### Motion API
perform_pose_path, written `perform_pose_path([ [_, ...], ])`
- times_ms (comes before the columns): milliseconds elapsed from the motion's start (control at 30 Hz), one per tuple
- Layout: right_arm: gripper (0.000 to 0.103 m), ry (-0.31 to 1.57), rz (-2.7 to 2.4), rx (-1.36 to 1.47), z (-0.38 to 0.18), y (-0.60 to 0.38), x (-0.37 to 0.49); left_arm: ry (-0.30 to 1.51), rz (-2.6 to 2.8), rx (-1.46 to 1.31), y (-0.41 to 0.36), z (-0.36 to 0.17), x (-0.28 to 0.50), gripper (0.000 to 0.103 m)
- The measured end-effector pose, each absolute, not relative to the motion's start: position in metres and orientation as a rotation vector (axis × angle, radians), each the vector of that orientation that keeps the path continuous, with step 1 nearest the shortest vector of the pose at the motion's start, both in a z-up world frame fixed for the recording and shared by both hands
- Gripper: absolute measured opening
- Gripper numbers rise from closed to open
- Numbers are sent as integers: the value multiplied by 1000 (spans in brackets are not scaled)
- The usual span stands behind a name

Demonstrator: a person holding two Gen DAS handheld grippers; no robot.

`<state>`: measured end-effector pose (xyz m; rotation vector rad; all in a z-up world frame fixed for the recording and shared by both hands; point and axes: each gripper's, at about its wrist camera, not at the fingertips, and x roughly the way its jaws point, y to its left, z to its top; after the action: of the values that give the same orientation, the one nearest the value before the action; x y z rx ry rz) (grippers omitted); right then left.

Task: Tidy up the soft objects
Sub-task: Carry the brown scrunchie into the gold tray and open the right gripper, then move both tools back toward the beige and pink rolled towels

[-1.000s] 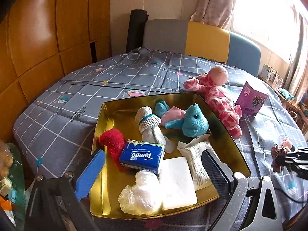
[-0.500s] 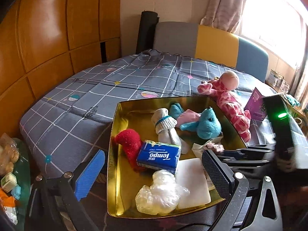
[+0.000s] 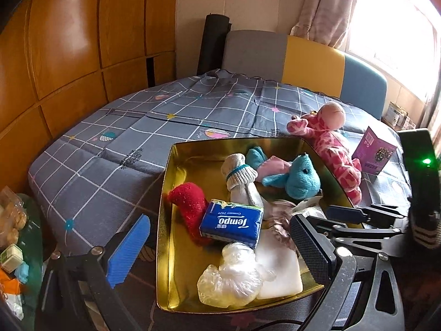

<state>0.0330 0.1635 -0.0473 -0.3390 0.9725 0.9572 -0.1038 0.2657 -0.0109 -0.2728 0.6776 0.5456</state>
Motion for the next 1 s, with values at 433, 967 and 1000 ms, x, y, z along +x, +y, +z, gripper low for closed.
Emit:
perform_pose_path([
  [433,45,917,881,-303,-33,112,25,678,510,-237,247,-5,-100,103],
  [967,45,867,737,-239,-18,38,39,695,430,-167,214,-2,-85,103],
  [1000,45,868,725,-232,-18,31,41,696,422,-162,211,-2,-83,103],
])
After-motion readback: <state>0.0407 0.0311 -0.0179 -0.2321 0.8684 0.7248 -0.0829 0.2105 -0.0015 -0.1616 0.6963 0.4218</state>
